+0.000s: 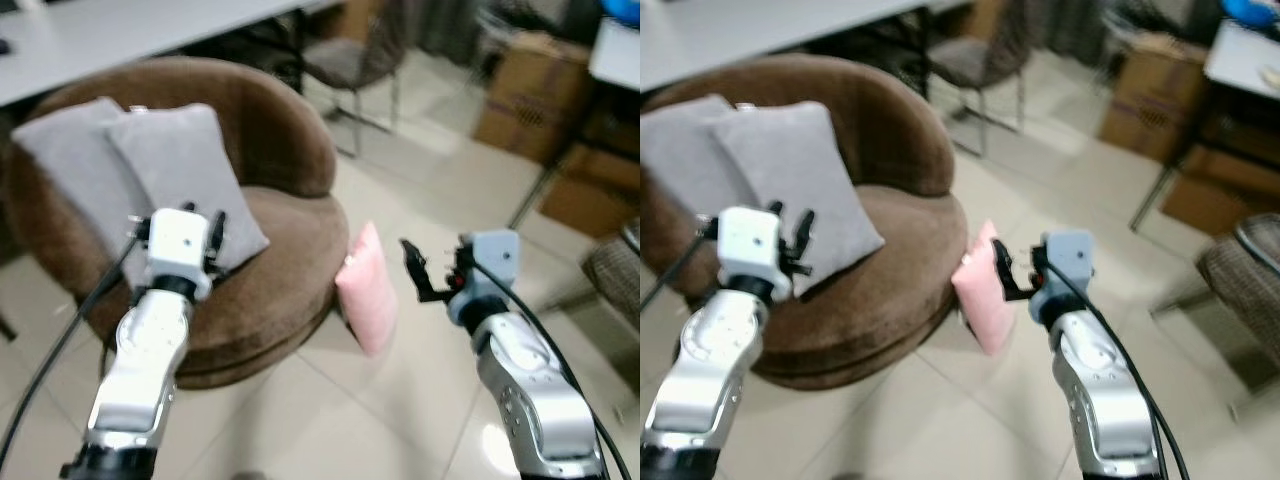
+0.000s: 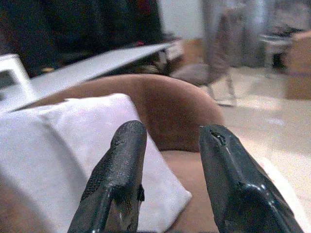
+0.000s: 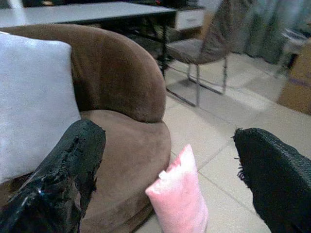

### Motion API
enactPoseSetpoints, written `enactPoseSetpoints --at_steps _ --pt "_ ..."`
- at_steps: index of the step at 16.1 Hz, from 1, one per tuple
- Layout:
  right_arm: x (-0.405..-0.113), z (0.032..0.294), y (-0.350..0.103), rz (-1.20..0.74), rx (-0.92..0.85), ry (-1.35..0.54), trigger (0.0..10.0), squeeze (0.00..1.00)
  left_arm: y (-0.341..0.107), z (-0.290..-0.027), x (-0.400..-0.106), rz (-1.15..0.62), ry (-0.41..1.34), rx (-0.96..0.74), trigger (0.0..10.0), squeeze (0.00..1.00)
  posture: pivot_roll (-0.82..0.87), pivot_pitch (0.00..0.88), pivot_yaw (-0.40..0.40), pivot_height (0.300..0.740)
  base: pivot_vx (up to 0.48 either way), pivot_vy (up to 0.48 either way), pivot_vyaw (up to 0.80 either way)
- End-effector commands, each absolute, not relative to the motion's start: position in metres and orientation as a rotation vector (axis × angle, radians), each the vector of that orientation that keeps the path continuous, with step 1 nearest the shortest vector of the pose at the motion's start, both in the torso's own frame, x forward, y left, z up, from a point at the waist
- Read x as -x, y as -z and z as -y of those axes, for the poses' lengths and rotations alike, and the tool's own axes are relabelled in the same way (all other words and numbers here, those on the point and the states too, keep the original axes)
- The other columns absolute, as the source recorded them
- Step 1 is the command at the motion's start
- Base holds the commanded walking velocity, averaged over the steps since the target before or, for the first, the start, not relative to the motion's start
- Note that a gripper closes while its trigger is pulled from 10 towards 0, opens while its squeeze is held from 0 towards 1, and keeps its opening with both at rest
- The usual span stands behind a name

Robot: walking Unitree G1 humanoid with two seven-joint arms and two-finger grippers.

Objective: Move the pillow to the sofa from floor

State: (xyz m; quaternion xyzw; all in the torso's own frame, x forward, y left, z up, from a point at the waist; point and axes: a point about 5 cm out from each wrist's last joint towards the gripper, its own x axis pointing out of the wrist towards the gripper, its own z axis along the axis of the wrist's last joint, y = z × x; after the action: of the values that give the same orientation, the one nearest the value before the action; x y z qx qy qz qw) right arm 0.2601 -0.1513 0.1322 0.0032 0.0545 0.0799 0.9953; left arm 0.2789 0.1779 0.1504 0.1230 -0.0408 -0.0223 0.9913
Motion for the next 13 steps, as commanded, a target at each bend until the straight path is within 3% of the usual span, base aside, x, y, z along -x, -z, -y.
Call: enactPoseSetpoints --at_steps 1,13 --pt "-0.2600 0.1586 -0.1306 -0.117 0.000 -0.142 10.0 0.00 -0.1505 -0.1726 -0.2785 0.083 0.059 -0.245 10.0 0.26 0.04 0.000 -0.009 0.740 0.000 -0.465 0.79" --pt "-0.2613 0.1584 -0.1270 -0.121 0.003 -0.147 10.0 0.00 -0.1501 -0.1736 -0.2794 0.080 0.054 -0.261 10.0 0.26 0.04 0.000 -0.009 0.740 0.000 -0.466 0.80"
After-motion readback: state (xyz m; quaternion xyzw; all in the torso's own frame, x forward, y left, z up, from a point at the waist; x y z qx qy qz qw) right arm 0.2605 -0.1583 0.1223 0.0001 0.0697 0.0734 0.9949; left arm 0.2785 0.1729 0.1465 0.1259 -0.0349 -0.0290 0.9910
